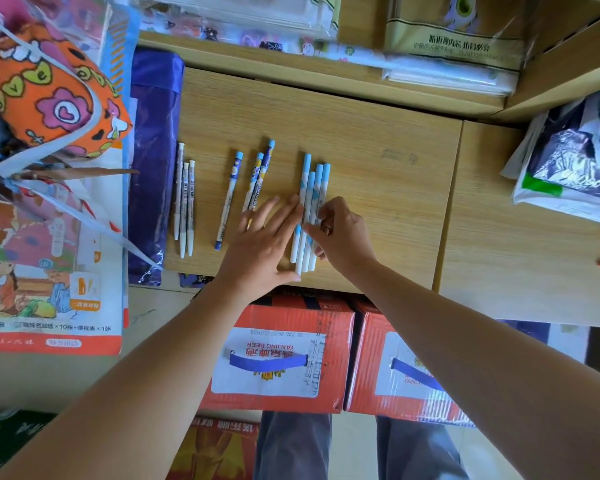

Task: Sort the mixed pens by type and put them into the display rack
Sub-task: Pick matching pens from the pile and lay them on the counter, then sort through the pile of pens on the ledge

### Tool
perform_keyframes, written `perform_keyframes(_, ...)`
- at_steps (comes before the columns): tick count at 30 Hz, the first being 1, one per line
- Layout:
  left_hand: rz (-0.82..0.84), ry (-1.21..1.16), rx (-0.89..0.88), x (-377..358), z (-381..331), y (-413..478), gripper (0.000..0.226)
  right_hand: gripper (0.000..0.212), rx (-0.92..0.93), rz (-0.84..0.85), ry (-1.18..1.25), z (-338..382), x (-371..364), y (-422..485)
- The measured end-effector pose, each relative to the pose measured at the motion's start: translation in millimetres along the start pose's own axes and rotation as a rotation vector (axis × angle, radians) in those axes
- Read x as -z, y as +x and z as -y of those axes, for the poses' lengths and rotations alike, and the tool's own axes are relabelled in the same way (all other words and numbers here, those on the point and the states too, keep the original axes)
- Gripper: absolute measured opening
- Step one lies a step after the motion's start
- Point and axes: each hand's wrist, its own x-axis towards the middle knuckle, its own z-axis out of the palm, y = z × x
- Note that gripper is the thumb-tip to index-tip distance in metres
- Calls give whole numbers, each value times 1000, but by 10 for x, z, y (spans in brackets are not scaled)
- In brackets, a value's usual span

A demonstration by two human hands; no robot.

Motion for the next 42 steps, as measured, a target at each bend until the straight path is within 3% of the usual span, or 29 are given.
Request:
perform_keyframes(8, -40, -19, -6, 58, -130, 25, 91, 16, 61, 71, -24, -93, 167, -81)
perform_keyframes(13, -142, -67, -30, 196, -437, 124, 37, 7, 54, 54, 53, -267, 556, -284)
perform_keyframes(18, -95, -129, -135, 357, -1173, 454, 19, 3, 16, -42, 91, -765, 1175, -519)
perform_keyframes(21, -50, -165, -190, 312, -1808, 681, 20, 3, -11, -182, 72, -1281, 1608, -668)
perform_keyframes(24, 23, -168, -212, 80, -2491, 913, 25, 21, -12, -238, -50, -1910, 2058, -851)
perform_keyframes(30, 308, -45, -140, -485, -3693, 1272, 62, 60, -67, 5, -391, -2866, 2838, -1166)
perform_keyframes(34, 399, 123, 53, -660, -4164, 1365, 76, 59, 59, 193, -367, -3178, 3113, -1227)
perform_keyframes(36, 386, 145, 151, -625, -4364, 1428, 73, 44, 83, 86, -284, -3259, 3277, -1220)
perform_keyframes(39, 290, 144, 212, -494, -4654, 1613, 47, 26, 21, -191, -200, -3419, 3589, -1224)
perform_keyframes(42, 227, -89, 258, -377, -4967, 1830, 19, 22, -94, -305, -248, -3653, 3928, -1207)
